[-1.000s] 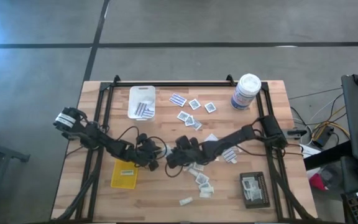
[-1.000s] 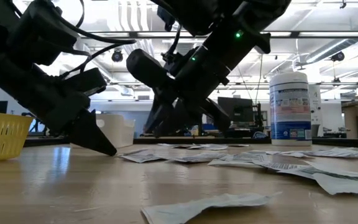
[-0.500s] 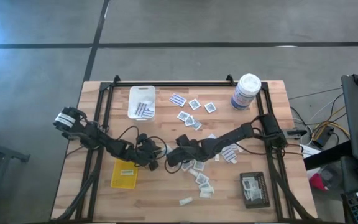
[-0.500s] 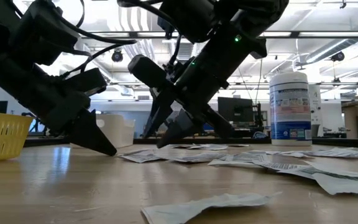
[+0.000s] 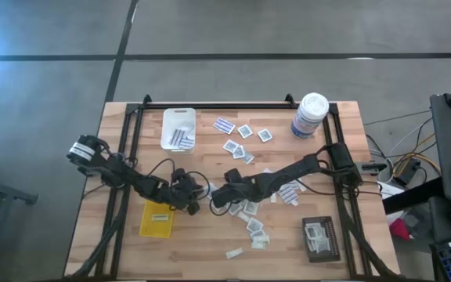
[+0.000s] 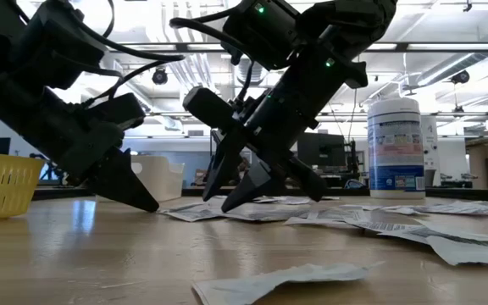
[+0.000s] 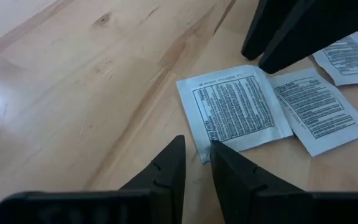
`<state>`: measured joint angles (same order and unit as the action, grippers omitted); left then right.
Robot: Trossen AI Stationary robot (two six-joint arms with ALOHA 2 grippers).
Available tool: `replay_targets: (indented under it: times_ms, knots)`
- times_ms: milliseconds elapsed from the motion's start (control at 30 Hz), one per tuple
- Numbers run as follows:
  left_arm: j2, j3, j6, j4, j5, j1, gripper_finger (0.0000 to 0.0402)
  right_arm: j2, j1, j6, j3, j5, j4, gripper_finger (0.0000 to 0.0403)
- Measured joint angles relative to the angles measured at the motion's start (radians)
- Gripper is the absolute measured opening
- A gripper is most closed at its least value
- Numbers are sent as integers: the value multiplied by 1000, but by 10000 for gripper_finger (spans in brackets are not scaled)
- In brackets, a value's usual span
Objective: Pick & Place First Aid Supplies
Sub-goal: Put the towelette pack into the black bin
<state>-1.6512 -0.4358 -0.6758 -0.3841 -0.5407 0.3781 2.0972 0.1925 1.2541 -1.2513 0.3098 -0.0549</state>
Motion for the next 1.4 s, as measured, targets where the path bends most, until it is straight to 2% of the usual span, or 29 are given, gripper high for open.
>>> replay_targets:
  times_ms: [167,267,433,767,1167,1400]
  knots:
    - [0,0,-52,-6,3,14,78,6,0,-3,1,-62,50,126]
    - [0,0,-56,-9,5,19,78,27,0,-2,0,-64,81,129]
    - [0,-2,-56,-10,8,21,78,70,0,-1,-3,-40,157,127]
    - [0,-2,-40,-11,9,25,78,73,-1,-25,-19,2,142,117]
    - [0,-3,2,-20,-15,26,78,75,-3,-105,-29,-13,145,16]
    - [50,0,57,1,-4,26,78,47,-4,-180,-27,-34,131,9]
